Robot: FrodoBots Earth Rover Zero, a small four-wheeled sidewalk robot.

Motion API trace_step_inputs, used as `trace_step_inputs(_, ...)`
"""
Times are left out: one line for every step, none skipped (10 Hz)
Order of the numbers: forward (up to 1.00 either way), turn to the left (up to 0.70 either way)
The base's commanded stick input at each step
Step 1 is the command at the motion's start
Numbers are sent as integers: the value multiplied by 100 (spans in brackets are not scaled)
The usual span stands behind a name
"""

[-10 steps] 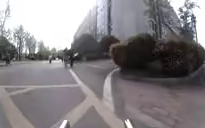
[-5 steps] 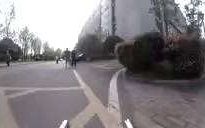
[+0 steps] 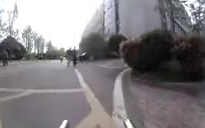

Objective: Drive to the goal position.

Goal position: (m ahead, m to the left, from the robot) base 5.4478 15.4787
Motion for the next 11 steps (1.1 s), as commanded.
trace_step_inputs(70, 14)
trace_step_inputs(70, 14)
trace_step_inputs(70, 14)
trace_step_inputs(70, 14)
trace_step_inputs(70, 14)
trace_step_inputs(70, 14)
trace_step_inputs(70, 14)
trace_step_inputs(70, 14)
trace_step_inputs(70, 14)
trace_step_inputs(70, 14)
trace_step_inputs(70, 14)
